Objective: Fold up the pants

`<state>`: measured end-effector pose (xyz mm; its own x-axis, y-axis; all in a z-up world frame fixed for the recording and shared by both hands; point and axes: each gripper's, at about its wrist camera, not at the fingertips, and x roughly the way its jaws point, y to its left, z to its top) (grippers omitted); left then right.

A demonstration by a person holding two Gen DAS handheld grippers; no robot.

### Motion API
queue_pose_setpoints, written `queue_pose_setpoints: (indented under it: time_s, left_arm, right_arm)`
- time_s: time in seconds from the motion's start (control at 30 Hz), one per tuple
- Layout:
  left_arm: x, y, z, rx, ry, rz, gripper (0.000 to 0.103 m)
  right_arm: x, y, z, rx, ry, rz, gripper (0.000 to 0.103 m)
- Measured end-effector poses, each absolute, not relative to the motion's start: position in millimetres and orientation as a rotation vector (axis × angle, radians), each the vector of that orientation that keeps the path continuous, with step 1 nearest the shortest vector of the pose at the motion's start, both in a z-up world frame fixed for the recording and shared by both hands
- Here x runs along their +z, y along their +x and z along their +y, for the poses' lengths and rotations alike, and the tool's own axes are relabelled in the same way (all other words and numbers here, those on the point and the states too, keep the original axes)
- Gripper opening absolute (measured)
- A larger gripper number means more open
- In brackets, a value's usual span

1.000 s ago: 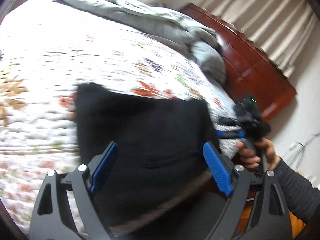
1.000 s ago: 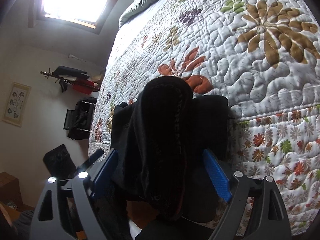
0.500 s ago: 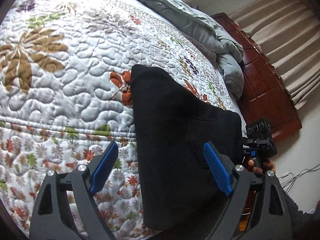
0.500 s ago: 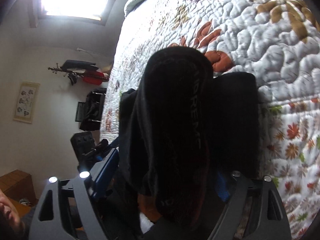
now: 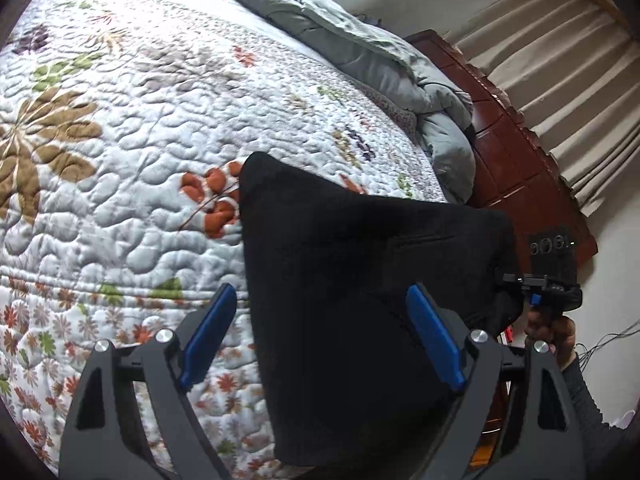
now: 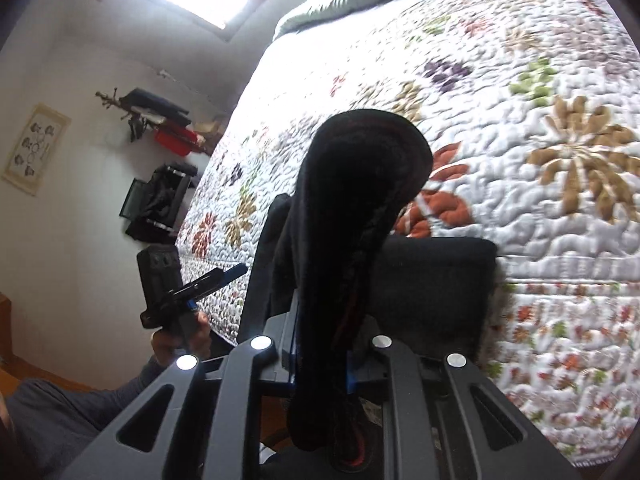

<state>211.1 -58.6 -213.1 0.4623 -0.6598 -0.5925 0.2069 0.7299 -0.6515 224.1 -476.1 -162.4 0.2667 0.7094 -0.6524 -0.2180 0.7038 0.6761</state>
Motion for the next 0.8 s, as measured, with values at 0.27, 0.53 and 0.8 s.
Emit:
queue_pose_setpoints:
  time_s: [0.27, 0.53, 0.8]
  left_arm:
    - [-193, 202, -84, -0.658, -0.492, 0.900, 0.086]
    - [-198, 201, -103, -0.736, -0.463, 0.903, 0.086]
    - [-210, 208, -106, -0.747, -0.459, 0.938, 0.086]
  right_arm:
    - [-223, 217, -504, 0.608, 0.634, 1.178, 0.016]
    - [-272, 219, -529, 0.619, 0.795, 1.177, 0.018]
    - [-247, 217, -554, 0.576, 0.722, 1.177, 0.038]
